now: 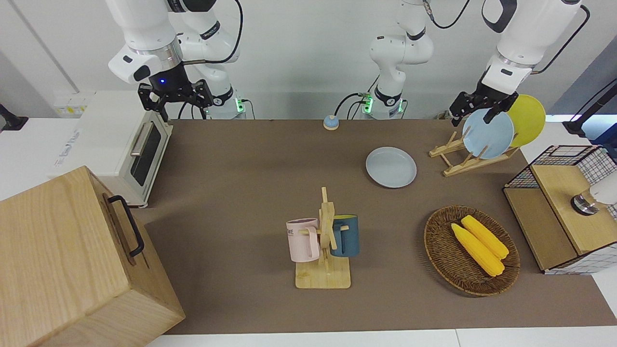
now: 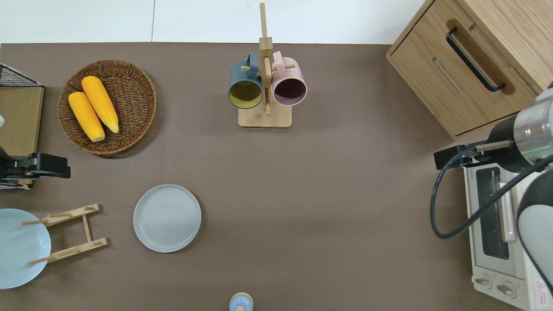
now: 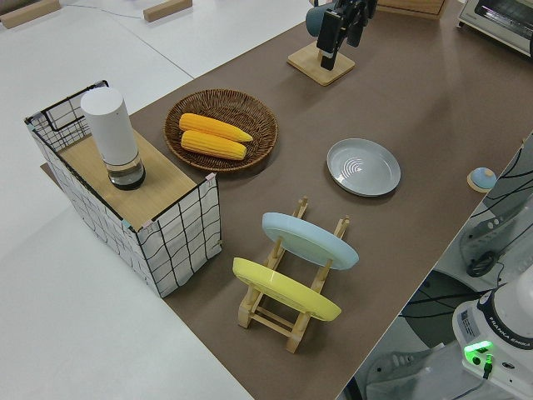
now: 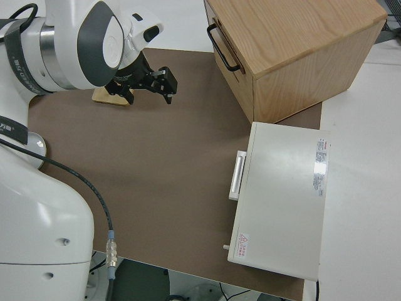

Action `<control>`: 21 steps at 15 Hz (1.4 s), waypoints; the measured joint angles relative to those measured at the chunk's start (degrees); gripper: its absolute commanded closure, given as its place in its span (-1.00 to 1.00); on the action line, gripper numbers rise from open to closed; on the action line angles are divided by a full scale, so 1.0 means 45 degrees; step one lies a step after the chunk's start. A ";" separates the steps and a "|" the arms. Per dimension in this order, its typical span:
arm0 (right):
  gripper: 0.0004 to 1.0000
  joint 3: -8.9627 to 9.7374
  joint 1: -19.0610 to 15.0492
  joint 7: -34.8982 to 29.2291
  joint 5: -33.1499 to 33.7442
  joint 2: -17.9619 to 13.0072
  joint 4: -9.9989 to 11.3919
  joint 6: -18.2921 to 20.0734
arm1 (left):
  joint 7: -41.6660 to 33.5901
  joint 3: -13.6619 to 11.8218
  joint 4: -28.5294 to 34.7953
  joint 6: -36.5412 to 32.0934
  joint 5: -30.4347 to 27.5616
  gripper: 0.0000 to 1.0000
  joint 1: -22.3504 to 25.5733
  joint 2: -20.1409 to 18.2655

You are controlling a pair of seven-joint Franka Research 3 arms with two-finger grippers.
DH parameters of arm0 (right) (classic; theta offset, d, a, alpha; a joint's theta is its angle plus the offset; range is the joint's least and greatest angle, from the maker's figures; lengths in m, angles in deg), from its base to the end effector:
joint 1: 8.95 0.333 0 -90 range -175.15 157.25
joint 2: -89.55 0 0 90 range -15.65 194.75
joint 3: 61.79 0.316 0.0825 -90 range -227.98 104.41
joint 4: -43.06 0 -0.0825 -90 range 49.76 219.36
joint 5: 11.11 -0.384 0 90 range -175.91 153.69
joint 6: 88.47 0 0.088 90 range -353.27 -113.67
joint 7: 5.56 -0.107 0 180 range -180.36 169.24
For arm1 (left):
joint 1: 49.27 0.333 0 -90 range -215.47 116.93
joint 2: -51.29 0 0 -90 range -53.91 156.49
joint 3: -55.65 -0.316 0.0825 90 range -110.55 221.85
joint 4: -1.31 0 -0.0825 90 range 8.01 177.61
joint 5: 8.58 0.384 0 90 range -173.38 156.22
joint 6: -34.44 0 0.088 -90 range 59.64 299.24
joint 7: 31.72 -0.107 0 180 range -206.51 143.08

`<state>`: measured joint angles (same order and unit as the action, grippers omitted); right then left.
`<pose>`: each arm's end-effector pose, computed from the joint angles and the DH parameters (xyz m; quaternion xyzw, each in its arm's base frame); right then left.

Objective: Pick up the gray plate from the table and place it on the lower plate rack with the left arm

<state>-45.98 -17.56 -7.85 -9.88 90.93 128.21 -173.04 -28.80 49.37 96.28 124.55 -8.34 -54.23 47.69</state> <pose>0.5486 0.0647 0.6431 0.9990 0.0420 -0.0160 0.0088 0.5339 0.0146 0.6177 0.9993 0.0368 -0.0112 0.0012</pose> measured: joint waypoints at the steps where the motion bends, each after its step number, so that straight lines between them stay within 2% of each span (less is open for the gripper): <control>1: -0.97 0.0000 0.0000 0.0000 0.0000 0.0000 0.0000 0.0000 | 0.0000 0.0000 0.0000 -0.0001 0.0000 -0.98 0.0000 0.0000; 16: -0.97 0.0000 0.0000 0.0000 0.0000 0.0000 0.0000 0.0000 | 0.0045 -0.0018 0.0003 -0.0494 0.0000 -0.97 0.0000 -0.0024; 21: -0.97 0.0000 0.0000 0.0000 0.0000 0.0000 0.0000 0.0000 | 0.0049 -0.0018 0.0703 -0.0513 0.0000 -0.97 0.0000 -0.0002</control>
<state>-45.98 -17.56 -7.85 -9.88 90.93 128.21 -173.04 -28.58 49.29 99.44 122.25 -8.34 -54.22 47.68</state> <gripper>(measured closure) 0.013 0.009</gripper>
